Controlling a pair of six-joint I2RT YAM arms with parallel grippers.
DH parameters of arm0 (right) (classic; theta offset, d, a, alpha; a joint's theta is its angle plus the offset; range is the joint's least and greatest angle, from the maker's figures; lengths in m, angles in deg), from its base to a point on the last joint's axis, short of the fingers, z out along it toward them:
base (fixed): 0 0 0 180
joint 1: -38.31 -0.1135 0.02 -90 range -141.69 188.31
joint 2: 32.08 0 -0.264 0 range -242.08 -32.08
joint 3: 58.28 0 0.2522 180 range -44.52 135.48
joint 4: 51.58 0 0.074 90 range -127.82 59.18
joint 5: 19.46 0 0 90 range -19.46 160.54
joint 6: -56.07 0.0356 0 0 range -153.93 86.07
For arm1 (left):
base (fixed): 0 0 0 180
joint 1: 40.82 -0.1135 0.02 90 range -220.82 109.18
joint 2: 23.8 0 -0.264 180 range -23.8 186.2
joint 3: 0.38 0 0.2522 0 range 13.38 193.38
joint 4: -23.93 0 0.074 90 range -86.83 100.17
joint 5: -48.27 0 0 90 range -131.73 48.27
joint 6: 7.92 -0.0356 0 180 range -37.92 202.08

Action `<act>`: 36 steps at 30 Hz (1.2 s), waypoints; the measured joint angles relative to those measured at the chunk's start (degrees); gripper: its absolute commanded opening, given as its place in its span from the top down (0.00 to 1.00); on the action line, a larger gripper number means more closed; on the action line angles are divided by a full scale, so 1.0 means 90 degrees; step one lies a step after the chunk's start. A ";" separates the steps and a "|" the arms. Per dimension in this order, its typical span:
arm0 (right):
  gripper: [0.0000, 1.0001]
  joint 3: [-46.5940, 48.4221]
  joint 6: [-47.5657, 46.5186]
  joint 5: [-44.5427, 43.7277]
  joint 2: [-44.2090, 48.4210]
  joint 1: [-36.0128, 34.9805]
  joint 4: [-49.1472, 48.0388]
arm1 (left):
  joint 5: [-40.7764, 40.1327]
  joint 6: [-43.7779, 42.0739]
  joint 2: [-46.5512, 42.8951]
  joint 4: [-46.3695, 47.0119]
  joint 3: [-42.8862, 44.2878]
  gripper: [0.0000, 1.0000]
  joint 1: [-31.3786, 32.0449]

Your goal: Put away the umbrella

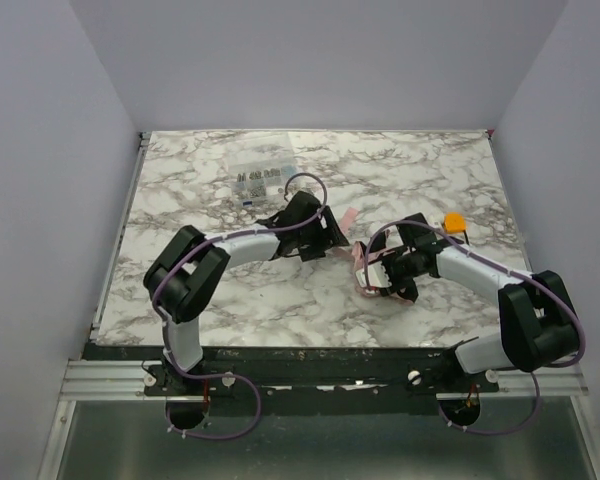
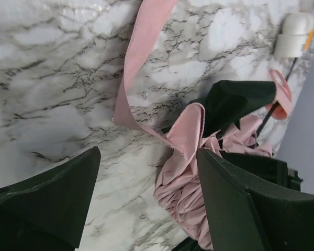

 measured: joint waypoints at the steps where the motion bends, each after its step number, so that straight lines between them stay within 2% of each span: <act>1: 0.61 0.0002 -0.0012 -0.0019 -0.0005 -0.0015 0.0012 | -0.0075 0.0119 0.0134 -0.0221 0.0192 0.27 0.0083; 5: 0.62 0.0112 -0.0049 -0.0039 -0.0104 -0.0027 0.0121 | -0.0452 0.0719 0.0831 -0.1630 0.1353 0.42 0.0384; 7: 0.62 0.0134 -0.0053 -0.0039 -0.0121 -0.0032 0.0160 | -0.0534 0.0840 0.0986 -0.1991 0.1617 0.55 0.0427; 8: 0.62 0.0134 -0.0056 -0.0041 -0.0121 -0.0036 0.0175 | -0.0631 0.0935 0.1066 -0.2244 0.1746 0.65 0.0432; 10: 0.61 0.0134 -0.0073 -0.0051 -0.0121 -0.0044 0.0180 | -0.0782 0.1015 0.1137 -0.2543 0.1848 0.77 0.0418; 16: 0.62 0.0134 -0.0265 -0.0148 -0.0100 -0.0129 0.0236 | -0.1120 0.1141 0.1365 -0.3337 0.2297 0.95 0.0313; 23: 0.62 0.0289 -0.0466 -0.0427 -0.0177 -0.0430 0.0452 | -0.1185 0.0831 0.1683 -0.4138 0.3636 0.96 0.0253; 29: 0.62 0.0576 -0.0478 -0.0469 -0.0423 -0.0648 0.0675 | -0.1175 0.0578 0.2395 -0.4828 0.4901 0.93 0.0304; 31: 0.62 0.0675 -0.0466 -0.0466 -0.0510 -0.0699 0.0777 | -0.1163 0.0542 0.2664 -0.5039 0.5202 0.83 0.0299; 32: 0.62 0.0721 -0.0454 -0.0461 -0.0551 -0.0729 0.0823 | -0.1163 0.0517 0.2820 -0.5202 0.5401 0.75 0.0291; 36: 0.63 0.0855 -0.0396 -0.0413 -0.0673 -0.0801 0.0974 | -0.1168 0.0483 0.3245 -0.5629 0.6110 0.60 0.0272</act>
